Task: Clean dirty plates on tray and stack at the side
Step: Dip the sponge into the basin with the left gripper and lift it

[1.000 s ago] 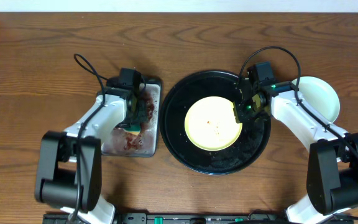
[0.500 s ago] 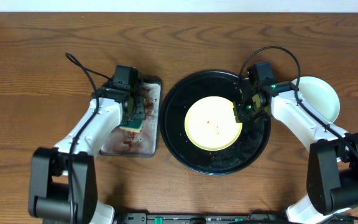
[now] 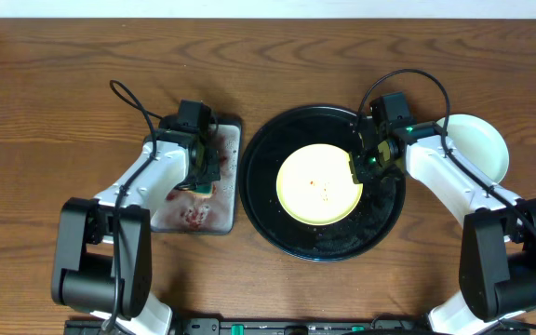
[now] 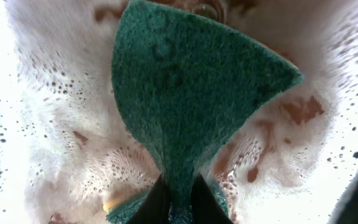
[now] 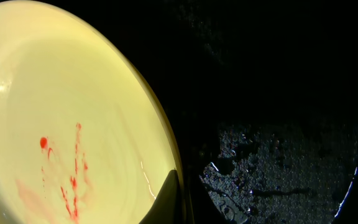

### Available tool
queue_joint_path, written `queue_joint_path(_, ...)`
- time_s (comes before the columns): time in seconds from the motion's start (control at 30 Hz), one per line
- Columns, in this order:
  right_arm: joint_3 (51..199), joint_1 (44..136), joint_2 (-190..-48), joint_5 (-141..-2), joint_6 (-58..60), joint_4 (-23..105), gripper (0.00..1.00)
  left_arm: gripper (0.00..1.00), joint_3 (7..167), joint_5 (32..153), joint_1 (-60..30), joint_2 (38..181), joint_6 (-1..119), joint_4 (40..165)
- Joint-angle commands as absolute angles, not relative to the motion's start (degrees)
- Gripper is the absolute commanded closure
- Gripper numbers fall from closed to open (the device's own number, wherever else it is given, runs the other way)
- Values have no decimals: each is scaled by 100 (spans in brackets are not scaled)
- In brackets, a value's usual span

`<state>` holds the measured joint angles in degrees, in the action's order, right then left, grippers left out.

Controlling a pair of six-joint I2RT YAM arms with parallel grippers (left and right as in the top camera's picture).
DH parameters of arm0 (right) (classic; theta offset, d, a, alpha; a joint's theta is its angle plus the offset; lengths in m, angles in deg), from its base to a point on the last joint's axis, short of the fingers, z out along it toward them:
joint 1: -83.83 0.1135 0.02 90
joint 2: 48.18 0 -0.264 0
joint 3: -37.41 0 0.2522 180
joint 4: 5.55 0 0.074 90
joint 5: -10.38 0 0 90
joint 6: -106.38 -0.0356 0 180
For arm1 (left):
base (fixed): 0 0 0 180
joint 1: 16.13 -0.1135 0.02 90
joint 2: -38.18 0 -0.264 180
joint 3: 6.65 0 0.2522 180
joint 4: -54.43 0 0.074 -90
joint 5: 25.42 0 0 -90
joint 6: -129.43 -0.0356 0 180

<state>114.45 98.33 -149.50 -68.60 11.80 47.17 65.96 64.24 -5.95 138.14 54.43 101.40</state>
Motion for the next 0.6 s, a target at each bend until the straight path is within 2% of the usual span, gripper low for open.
queue_joint_path(0.0, 11430, 9848, -14987, -6868, 1084, 4699, 99, 93, 6710, 6438, -619, 13353, 5447, 10204)
queue_joint_path(0.4, 11430, 9844, -14987, -6879, 1086, 4695, 99, 93, 6708, 6722, -622, 11917, 5450, 10138)
queue_joint_path(0.47, 11430, 9846, -14987, -6888, 1086, 4699, 99, 92, 6699, 7139, -681, 11786, 5452, 10001)
queue_joint_path(0.57, 11430, 9844, -14987, -6888, 1086, 4702, 99, 93, 6677, 8411, -997, 11617, 5447, 9603)
